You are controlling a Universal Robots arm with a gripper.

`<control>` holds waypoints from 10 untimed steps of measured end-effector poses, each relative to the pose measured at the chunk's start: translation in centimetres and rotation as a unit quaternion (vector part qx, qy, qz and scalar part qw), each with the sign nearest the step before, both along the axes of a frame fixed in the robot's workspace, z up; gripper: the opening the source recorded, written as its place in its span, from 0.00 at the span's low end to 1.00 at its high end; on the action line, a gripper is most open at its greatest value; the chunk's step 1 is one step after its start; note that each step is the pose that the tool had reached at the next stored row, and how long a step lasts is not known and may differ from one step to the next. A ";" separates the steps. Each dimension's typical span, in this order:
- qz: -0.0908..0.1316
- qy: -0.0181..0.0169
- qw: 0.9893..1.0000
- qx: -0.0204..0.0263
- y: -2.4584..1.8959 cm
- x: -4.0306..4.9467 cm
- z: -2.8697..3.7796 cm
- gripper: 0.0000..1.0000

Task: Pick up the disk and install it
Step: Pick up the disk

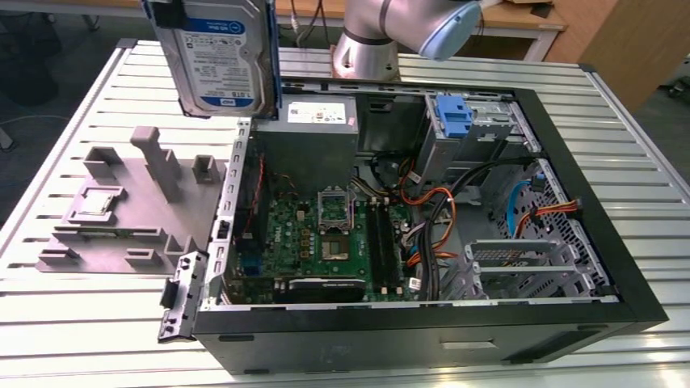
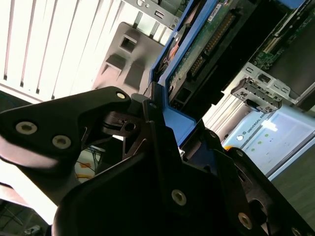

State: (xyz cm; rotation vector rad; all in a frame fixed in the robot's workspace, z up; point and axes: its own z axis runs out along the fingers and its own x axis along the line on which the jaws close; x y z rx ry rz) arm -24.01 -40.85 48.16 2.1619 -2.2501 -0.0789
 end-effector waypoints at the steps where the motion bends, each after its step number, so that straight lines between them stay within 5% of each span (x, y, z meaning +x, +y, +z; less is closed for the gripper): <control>1: 0.000 0.000 1.000 0.000 -0.21 0.01 -0.01 0.36; 10: 0.000 0.000 1.000 -0.001 -0.51 3.76 -0.08 0.36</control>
